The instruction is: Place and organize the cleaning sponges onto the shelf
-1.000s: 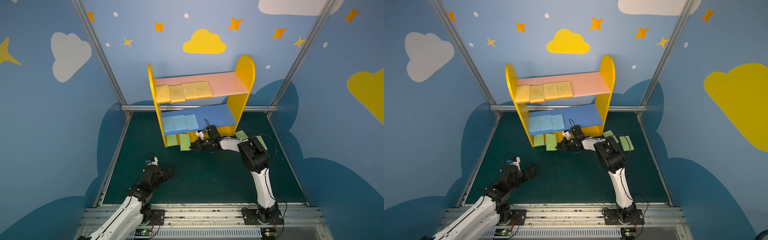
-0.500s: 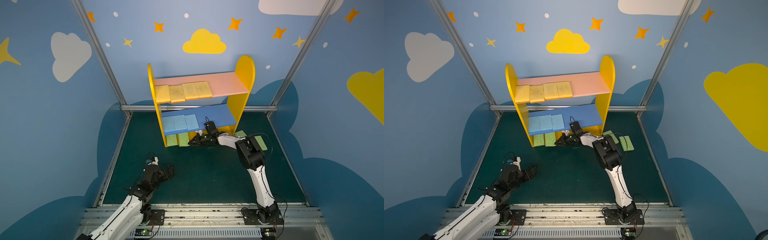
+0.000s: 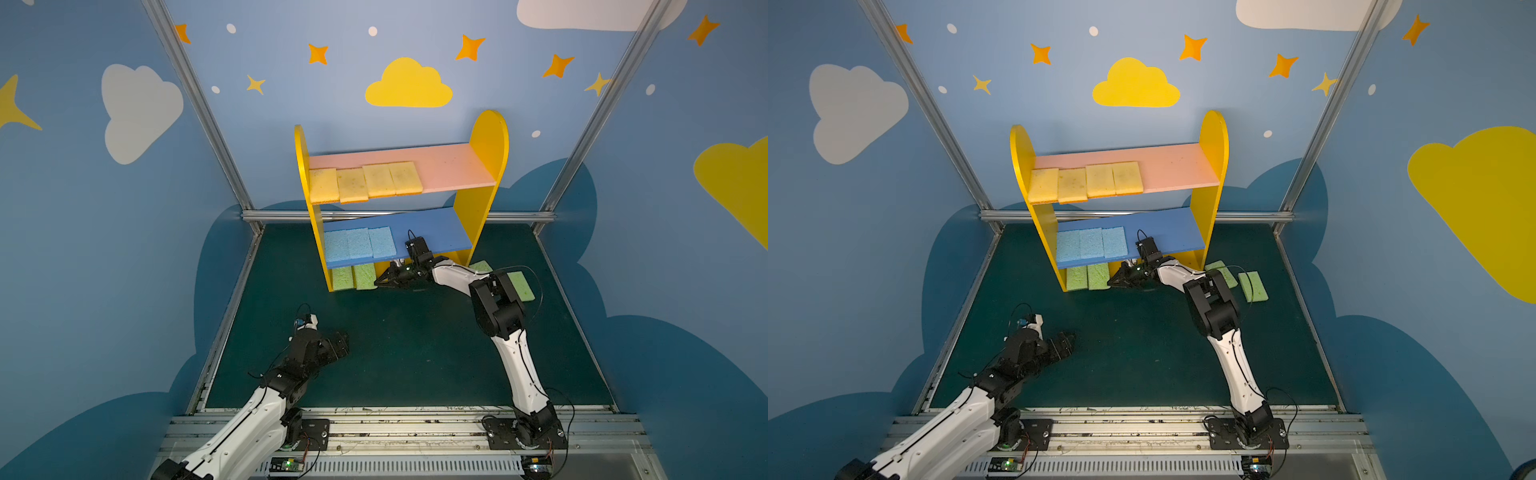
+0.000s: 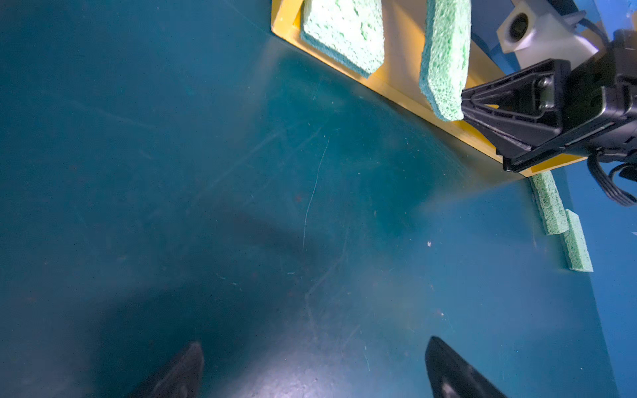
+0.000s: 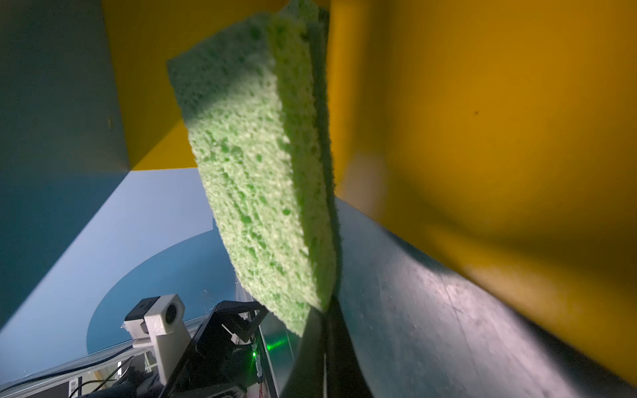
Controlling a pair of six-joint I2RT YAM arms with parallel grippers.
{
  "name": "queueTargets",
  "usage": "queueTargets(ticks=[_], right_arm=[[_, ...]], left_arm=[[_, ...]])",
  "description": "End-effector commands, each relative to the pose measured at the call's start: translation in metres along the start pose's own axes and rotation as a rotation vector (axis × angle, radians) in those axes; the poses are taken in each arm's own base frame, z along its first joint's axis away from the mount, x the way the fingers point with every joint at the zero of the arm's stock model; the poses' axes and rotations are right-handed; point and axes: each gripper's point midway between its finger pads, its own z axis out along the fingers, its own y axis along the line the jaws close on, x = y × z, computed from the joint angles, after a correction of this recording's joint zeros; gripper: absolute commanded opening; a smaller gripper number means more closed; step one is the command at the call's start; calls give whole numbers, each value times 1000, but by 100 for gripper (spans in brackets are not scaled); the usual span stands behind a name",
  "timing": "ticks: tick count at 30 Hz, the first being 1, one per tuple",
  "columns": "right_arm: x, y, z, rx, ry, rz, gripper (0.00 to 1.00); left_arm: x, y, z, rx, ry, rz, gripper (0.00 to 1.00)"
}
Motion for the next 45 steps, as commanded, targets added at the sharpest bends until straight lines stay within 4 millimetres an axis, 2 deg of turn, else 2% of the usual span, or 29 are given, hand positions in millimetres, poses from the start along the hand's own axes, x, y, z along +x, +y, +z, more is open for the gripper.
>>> queueTargets(ticks=[1,6,15,18,20,22,24,27,31,36,41,45], right_arm=[[-4,-31,3,14,6,22,16],[-4,-30,3,8,10,24,34],[-1,-24,-1,-8,8,20,41],[4,-18,-5,-18,7,13,43],[9,-15,-8,-25,5,11,44],[15,-14,-12,-28,4,13,45],[21,-12,-16,-31,0,11,45],[32,-11,-23,-27,-7,11,45],[47,-10,-36,-18,-18,24,44],[67,-9,-57,9,-51,54,43],[86,-9,-89,38,-114,78,42],[101,-9,-115,59,-162,89,42]], left_arm=[[-11,-10,-3,25,-23,11,99],[-10,-10,-2,24,-19,14,99],[-13,-18,-3,46,-12,17,99],[-12,-23,0,65,9,24,95],[-10,-27,2,74,29,18,87],[-9,-31,5,90,49,16,65],[-8,-38,8,121,64,29,48],[-9,-48,15,148,85,40,33],[-16,-61,29,160,93,56,6],[-27,-80,57,181,80,42,4],[-36,-100,91,229,28,-18,4],[-47,-108,110,242,-47,-66,4]])
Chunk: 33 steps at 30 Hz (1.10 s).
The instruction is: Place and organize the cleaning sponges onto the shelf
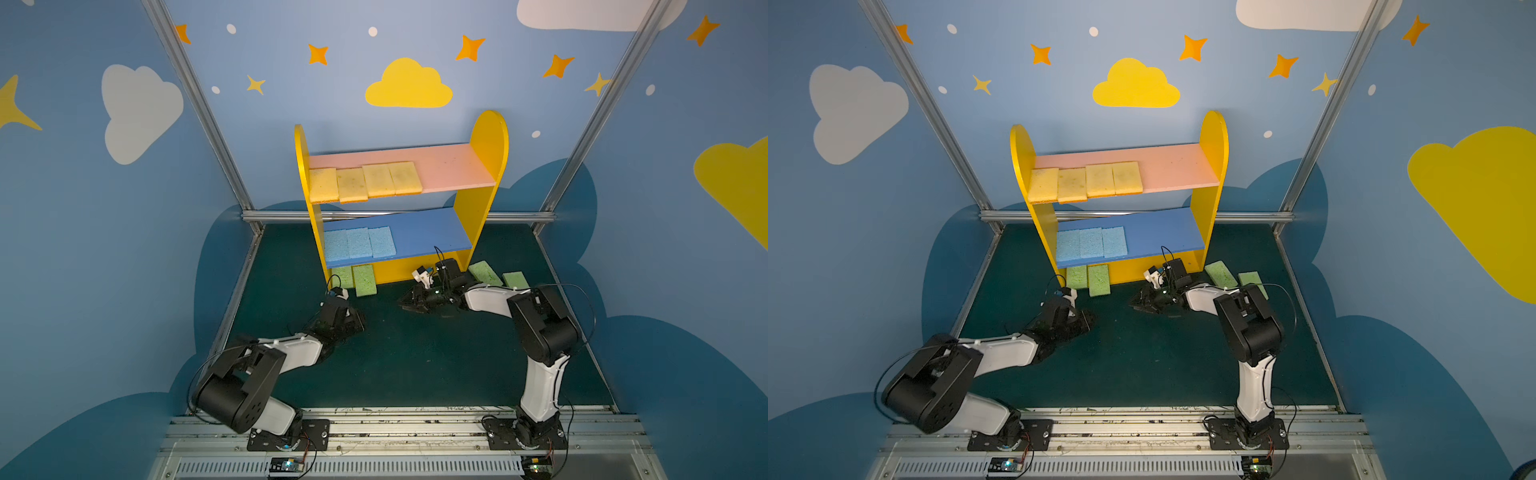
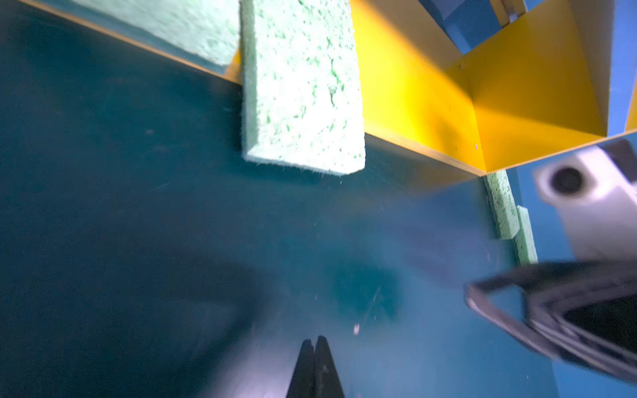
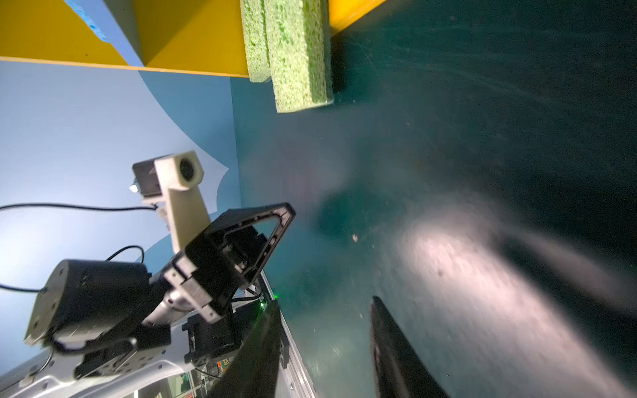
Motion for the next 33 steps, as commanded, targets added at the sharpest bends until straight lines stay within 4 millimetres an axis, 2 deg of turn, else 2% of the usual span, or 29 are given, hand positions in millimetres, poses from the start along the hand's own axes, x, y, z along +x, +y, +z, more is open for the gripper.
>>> queueTargets(ticks=[1,6,11,19,33], right_arm=[[1,2,-22,14,-69,-13,42],[10,-5,-49,31,-120,2,41],[8,-7,-62,18,-158,13,41],[8,-4,-60,-30,-156,33,41],[9,-4,-60,-36,-153,40,41]], left_arm=[[-34,-24,10,84,-151,-53,4],[-40,-18,29,71,-186,-130,4],[-40,-11,46,53,-186,-199,5],[-45,2,56,10,-232,-252,5],[-68,6,62,1,-288,-275,6]])
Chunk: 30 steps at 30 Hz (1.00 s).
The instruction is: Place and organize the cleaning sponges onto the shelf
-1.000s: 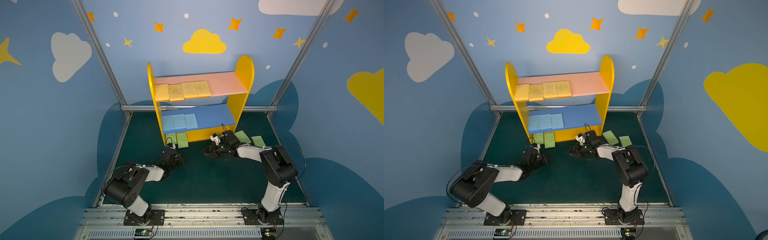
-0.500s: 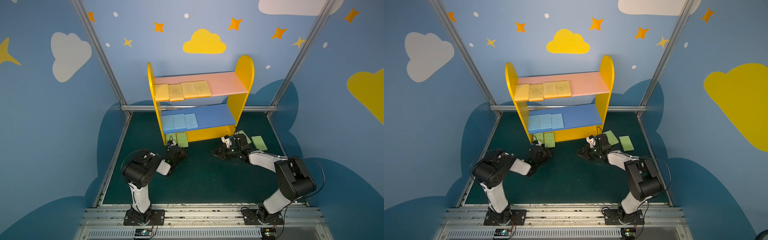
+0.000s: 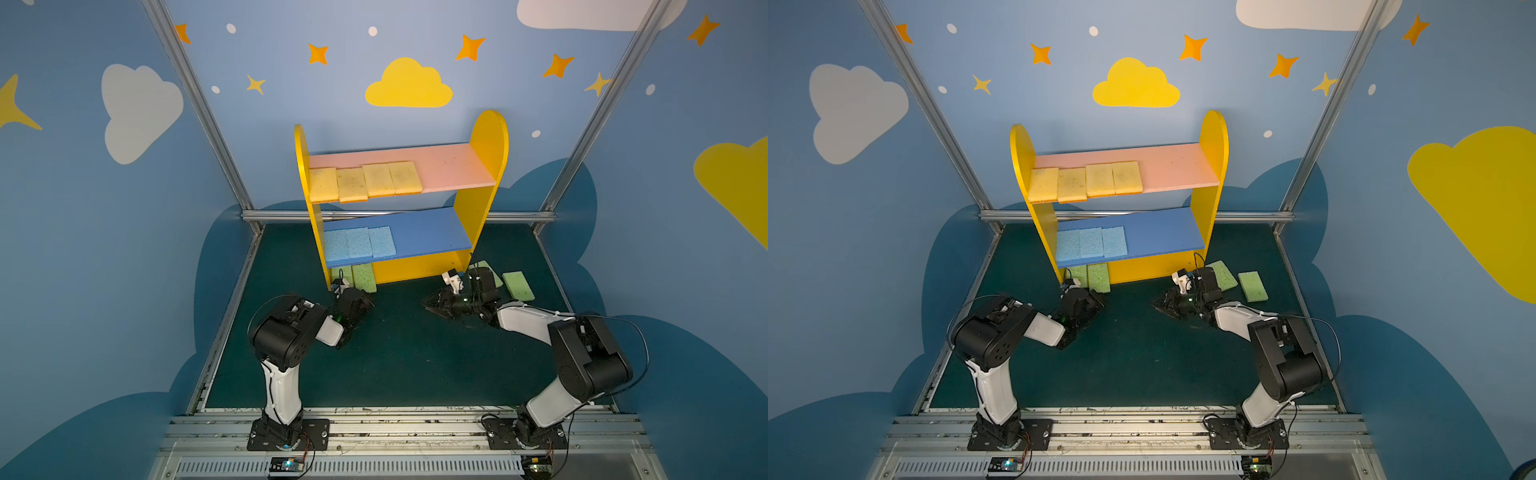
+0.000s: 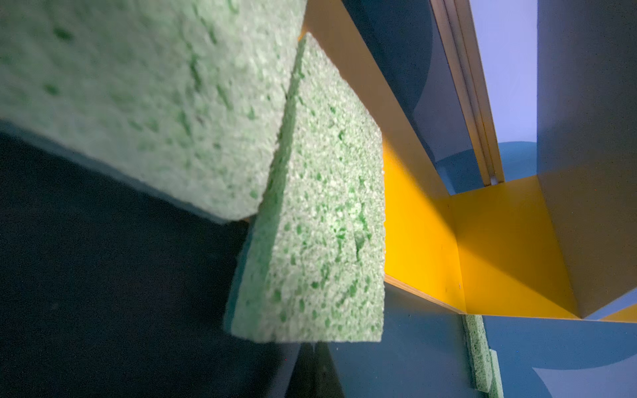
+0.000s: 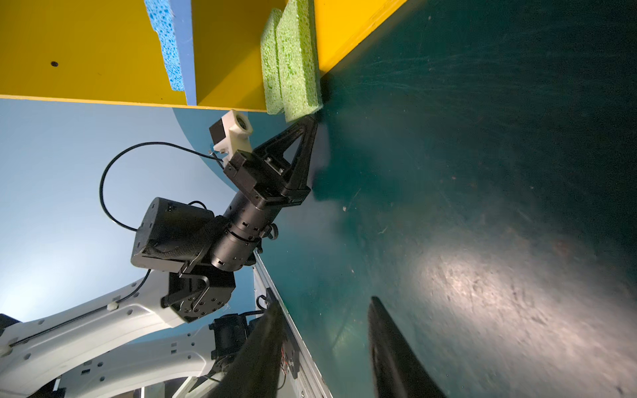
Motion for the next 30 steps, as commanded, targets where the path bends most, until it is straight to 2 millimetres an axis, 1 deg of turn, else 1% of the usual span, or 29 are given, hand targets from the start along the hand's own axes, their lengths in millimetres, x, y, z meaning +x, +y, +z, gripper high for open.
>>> queueTargets(ticks=[1,4,8,15,28,30], right_arm=[[2,1,-2,-11,2,-2,41],[1,-1,0,-10,6,4,41],[2,-3,2,-9,11,8,41],[1,-6,3,-3,16,17,41],[-1,-10,1,18,13,17,41],[0,-12,2,23,16,19,41]], left_arm=[[-11,0,4,2,-34,-7,6],[-14,-3,7,7,-28,2,6],[-17,0,9,3,-33,-9,6],[-17,0,16,8,-24,-19,6],[-25,4,19,2,-28,-23,7],[-26,2,20,13,-23,-23,7]])
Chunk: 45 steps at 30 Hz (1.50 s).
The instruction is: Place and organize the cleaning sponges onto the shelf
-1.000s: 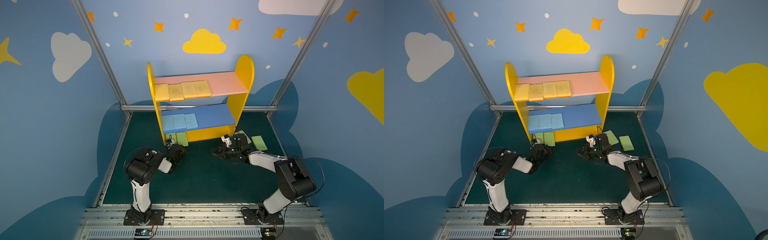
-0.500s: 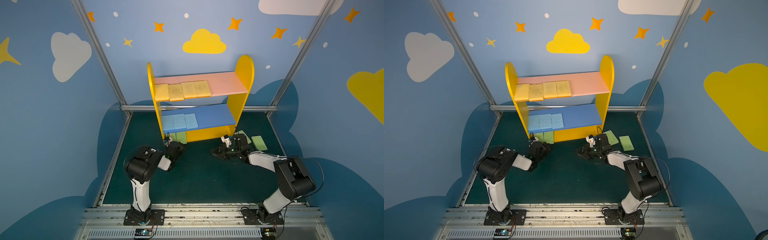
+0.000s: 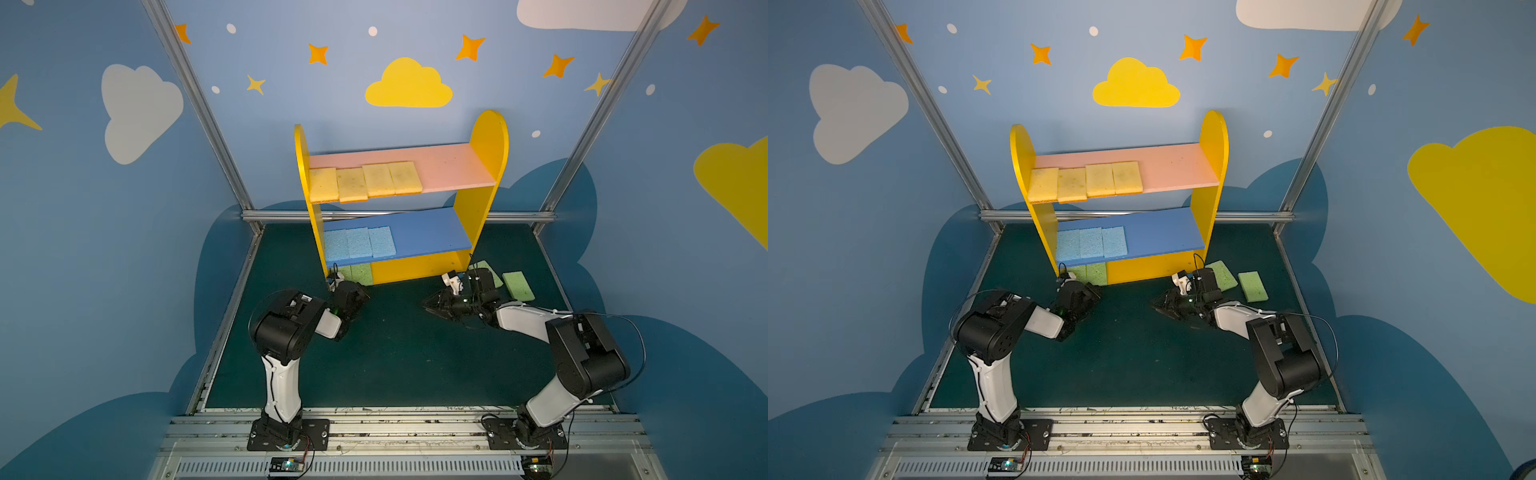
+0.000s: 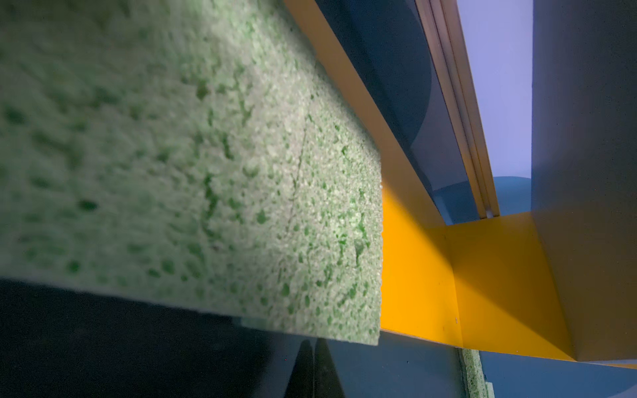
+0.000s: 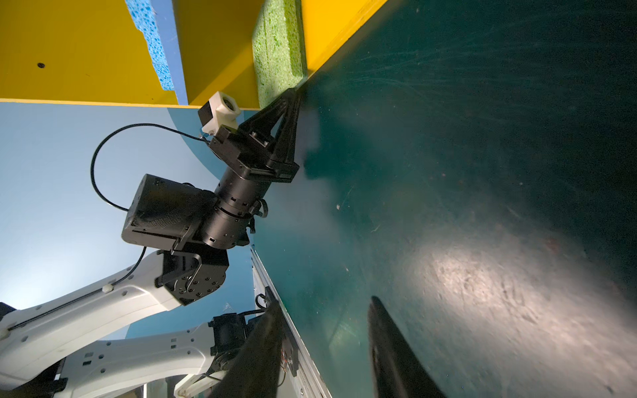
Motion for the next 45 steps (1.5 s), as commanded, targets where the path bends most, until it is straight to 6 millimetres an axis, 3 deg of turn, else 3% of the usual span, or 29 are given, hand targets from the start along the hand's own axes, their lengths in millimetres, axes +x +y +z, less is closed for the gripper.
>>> queueTargets(ticks=[1,4,12,17,19,23,28,32,38,45], right_arm=[[-1,-4,0,12,5,-2,41],[-2,-5,1,18,6,1,41],[-4,-10,1,44,2,4,44],[-8,-12,-4,77,-15,5,47],[-13,-14,-8,92,-29,9,47],[-29,-24,-23,126,-83,41,38],[-56,-42,-43,159,-155,96,19],[-87,-64,-66,240,-221,142,0],[-125,-87,-114,349,-343,190,0],[-169,-116,-133,574,-358,200,0]], left_arm=[[1,-1,6,14,15,13,8],[5,-5,6,29,39,17,13],[29,-23,-10,100,134,58,49],[47,-35,-33,136,192,126,57],[54,-37,-46,142,222,159,70],[66,-35,-79,123,287,248,78],[72,-19,-125,61,311,332,98],[77,-6,-152,28,365,399,99],[88,21,-178,-36,432,444,99],[77,51,-204,-106,363,453,99]])
